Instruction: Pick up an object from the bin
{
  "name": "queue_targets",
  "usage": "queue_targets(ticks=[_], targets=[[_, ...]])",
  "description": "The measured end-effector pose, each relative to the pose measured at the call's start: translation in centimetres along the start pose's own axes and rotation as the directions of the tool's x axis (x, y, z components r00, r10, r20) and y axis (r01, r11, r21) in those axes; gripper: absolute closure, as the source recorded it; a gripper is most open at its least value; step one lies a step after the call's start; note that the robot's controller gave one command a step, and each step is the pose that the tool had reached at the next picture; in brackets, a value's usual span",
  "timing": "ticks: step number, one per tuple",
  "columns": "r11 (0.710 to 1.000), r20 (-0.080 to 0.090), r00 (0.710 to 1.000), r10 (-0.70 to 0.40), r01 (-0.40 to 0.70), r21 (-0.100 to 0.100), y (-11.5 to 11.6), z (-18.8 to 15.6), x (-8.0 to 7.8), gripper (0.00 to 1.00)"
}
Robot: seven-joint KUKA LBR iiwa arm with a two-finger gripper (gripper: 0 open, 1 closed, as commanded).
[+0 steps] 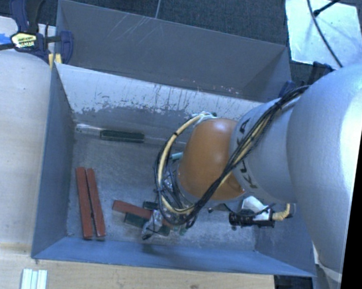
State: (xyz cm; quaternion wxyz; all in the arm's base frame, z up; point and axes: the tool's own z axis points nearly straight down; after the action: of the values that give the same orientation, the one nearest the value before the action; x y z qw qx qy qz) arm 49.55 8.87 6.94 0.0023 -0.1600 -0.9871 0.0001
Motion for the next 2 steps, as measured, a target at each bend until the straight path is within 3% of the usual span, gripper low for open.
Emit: queue_targets(ticks=[1,2], targets=[[1.0,0.001,1.0,0.0,0.0,-0.001,-0.01,-0.05,-0.02,0.0],[1.0,0.002,1.0,-0.002,0.002,-0.003,0.1,-0.32,-0.03,1.0]])
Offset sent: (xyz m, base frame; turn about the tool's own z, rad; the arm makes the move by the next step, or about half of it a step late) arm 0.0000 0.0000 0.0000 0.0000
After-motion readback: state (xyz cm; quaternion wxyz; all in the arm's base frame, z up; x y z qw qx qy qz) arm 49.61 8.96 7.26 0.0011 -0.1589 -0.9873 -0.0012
